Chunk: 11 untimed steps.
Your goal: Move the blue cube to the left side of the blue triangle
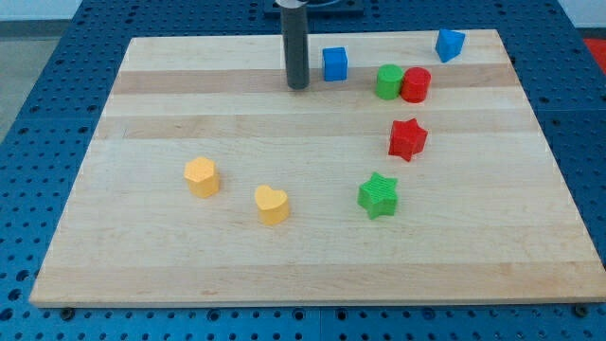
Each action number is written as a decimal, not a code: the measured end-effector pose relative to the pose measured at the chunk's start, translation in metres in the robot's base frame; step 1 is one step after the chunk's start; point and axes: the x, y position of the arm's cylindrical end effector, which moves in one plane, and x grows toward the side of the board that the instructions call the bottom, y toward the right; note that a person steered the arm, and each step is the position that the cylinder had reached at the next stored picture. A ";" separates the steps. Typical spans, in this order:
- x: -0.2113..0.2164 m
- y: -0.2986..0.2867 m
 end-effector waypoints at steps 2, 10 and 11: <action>-0.058 0.079; -0.081 0.130; -0.084 0.145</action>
